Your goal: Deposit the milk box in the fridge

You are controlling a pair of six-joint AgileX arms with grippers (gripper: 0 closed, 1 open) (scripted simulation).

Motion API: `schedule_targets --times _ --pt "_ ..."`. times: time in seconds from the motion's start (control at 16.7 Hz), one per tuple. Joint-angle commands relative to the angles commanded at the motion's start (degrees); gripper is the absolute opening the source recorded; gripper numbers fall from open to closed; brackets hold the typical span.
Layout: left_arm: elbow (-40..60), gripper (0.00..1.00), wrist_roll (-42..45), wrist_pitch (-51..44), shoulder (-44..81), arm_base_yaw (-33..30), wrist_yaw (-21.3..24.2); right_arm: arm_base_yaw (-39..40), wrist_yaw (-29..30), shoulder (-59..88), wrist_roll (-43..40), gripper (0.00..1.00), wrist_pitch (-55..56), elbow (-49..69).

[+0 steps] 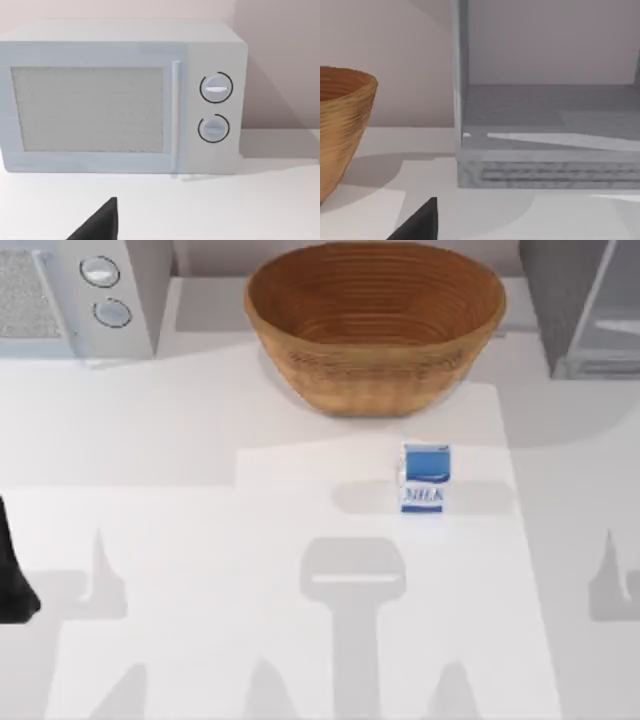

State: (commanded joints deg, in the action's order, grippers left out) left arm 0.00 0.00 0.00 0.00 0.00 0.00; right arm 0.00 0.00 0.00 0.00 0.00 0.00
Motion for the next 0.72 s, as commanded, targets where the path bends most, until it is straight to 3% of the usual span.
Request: schedule_targets --times 0.36,0.72 --pt "0.0 1.00 0.0 0.0 0.0 0.0 0.0 1.6 2.1 5.5 0.6 1.00 3.9 1.6" --pt "0.0 1.00 0.0 0.0 0.0 0.0 0.0 8.2 11.0 28.9 2.3 1.00 20.1 8.0"
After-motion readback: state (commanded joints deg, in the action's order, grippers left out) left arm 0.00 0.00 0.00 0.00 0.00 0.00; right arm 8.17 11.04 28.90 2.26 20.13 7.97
